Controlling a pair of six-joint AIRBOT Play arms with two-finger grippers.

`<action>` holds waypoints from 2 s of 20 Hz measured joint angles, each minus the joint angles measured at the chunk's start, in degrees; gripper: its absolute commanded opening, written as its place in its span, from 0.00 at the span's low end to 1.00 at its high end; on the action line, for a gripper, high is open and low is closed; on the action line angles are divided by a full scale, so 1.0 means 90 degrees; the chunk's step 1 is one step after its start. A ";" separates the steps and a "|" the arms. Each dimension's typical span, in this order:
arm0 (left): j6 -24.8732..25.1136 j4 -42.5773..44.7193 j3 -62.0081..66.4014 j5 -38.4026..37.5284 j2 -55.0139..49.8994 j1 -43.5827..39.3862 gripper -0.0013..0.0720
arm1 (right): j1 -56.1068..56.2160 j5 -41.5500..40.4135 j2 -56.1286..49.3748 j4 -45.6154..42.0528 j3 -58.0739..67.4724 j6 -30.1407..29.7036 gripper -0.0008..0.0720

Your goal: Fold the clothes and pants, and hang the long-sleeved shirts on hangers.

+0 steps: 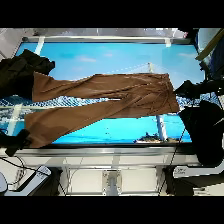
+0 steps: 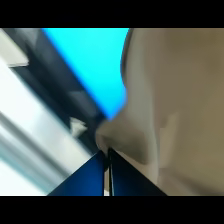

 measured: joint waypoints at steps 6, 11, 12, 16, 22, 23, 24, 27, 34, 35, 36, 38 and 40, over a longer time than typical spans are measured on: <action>0.0134 -0.2501 0.1093 0.1214 -0.0005 -0.0136 0.03 | 0.0000 -0.0262 0.0107 -0.0221 0.0005 0.0000 0.46; 0.0165 -0.3997 0.1396 0.3055 -0.0240 -0.0775 0.03 | 0.0041 -0.0712 0.0107 -0.0185 0.0005 0.0000 0.46; 0.0165 -0.4141 0.1416 0.3339 -0.0374 -0.0971 0.03 | 0.0090 -0.0848 0.0100 -0.0180 0.0005 0.0002 0.46; 0.0168 -0.4469 0.1668 0.4697 -0.1307 -0.1962 0.03 | 0.0459 -0.1370 0.0061 -0.0209 0.0005 0.0002 0.46; 0.0199 -0.4568 0.3279 0.5865 -0.2858 -0.2795 0.03 | 0.0804 -0.1741 0.0041 -0.0818 0.0005 0.0165 0.46; 0.0267 -0.4575 0.3568 0.5967 -0.3033 -0.2849 0.03 | 0.0823 -0.1761 0.0039 -0.0942 0.0005 0.0226 0.46; 0.0359 -0.4578 0.3810 0.6042 -0.3174 -0.2885 0.03 | 0.0833 -0.1795 0.0041 -0.1025 0.0005 0.0282 0.46; 0.0704 -0.4563 0.4226 0.6105 -0.3432 -0.2926 1.00 | 0.0869 -0.1950 0.0039 -0.1098 0.0005 0.0393 0.47; 0.1382 -0.3925 0.4442 0.4544 -0.3283 -0.2443 0.98 | 0.0903 -0.1627 0.0090 -0.1185 0.0005 0.0488 0.47; 0.1411 -0.3840 0.4422 0.4189 -0.3162 -0.2227 0.98 | 0.0867 -0.1460 0.0134 -0.1243 0.0005 0.0488 0.47; 0.1433 -0.3745 0.4342 0.3793 -0.2992 -0.1955 0.98 | 0.0809 -0.1275 0.0192 -0.1309 -0.0002 0.0486 0.47; 0.1462 -0.3546 0.3922 0.3123 -0.2569 -0.1387 0.98 | 0.0656 -0.0894 0.0355 -0.1418 -0.0097 0.0466 0.47; 0.1477 -0.3405 0.3184 0.2764 -0.2091 -0.0843 0.98 | 0.0486 -0.0593 0.0631 -0.1467 -0.0449 0.0398 0.48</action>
